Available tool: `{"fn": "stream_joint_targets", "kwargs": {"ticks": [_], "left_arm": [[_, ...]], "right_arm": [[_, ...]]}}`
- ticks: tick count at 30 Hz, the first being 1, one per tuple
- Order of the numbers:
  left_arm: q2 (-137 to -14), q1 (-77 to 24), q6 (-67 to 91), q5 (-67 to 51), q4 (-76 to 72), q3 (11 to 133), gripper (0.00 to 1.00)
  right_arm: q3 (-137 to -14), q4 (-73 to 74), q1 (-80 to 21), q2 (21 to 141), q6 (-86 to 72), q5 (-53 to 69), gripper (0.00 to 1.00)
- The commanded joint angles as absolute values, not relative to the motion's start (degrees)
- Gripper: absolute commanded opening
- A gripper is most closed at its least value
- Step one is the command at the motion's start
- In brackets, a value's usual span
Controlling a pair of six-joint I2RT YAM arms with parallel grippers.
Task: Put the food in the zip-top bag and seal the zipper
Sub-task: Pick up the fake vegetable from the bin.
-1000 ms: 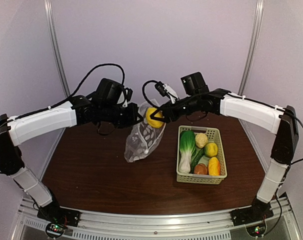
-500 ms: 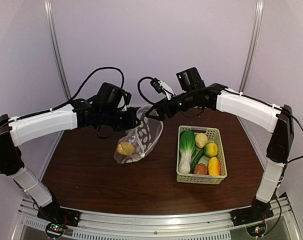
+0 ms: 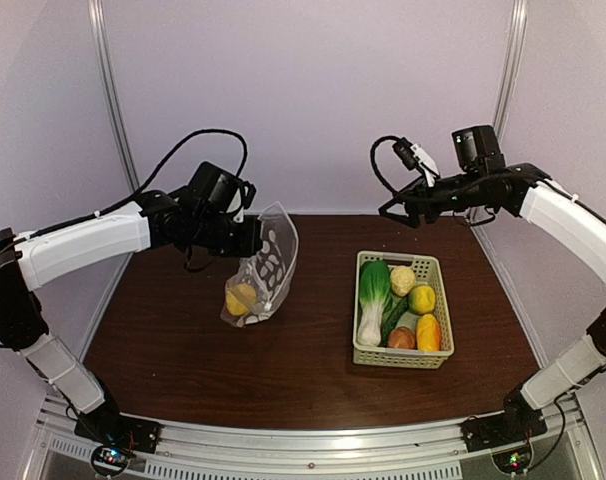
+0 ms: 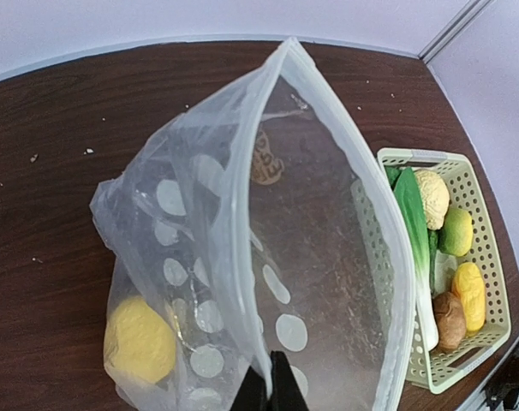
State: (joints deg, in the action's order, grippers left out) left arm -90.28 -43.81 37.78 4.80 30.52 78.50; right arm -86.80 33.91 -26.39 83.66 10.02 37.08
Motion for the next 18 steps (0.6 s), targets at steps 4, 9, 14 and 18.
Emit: {"fn": "stream_joint_targets", "kwargs": {"ticks": [4, 9, 14, 18], "left_arm": [[-90.7, -43.4, 33.6, 4.6, 30.5, 80.0, 0.00], [-91.0, -43.4, 36.5, 0.3, 26.1, 78.0, 0.00], [-91.2, -43.4, 38.1, -2.1, 25.0, 77.5, 0.00], [-91.1, -43.4, 38.9, -1.7, 25.0, 77.8, 0.00]], "right_arm": [[-76.2, 38.3, -19.2, 80.8, 9.6, 30.7, 0.71], [-71.9, 36.1, -18.8, 82.0, 3.8, 28.9, 0.70], [-67.4, 33.6, -18.8, 86.1, -2.5, 31.8, 0.68], [-67.2, 30.5, -19.1, 88.9, -7.8, 29.0, 0.70]]}}
